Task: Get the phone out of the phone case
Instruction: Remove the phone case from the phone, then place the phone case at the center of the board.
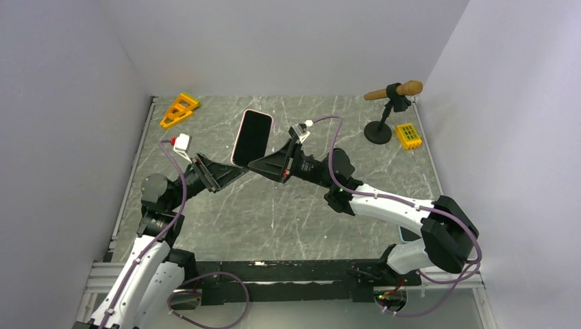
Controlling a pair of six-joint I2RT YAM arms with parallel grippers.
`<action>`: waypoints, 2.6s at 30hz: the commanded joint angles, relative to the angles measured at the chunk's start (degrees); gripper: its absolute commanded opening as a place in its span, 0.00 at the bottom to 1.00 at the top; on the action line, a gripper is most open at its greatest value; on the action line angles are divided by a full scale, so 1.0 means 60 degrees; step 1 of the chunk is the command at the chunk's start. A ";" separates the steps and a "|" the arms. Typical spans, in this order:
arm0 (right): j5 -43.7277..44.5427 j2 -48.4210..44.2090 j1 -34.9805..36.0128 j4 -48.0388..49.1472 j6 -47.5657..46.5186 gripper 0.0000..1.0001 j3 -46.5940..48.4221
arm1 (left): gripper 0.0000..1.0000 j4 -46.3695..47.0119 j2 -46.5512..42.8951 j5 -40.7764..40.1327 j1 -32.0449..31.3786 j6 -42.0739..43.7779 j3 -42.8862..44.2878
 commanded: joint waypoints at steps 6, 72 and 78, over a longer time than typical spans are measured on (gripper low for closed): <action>0.0092 -0.0206 0.0361 0.0558 -0.0724 0.00 0.0336 | 0.63 -0.0485 -0.0115 -0.1387 0.0021 -0.0625 -0.0307; 0.0038 -0.3297 -0.0855 -0.0827 -0.1595 0.00 -0.4570 | 0.00 -0.1729 1.0054 0.0387 0.4662 0.3463 0.4048; 0.0325 -0.4323 -0.0998 -0.2753 -0.2401 0.00 -0.4240 | 0.00 -0.1420 1.1415 0.0322 0.4736 0.3390 0.4833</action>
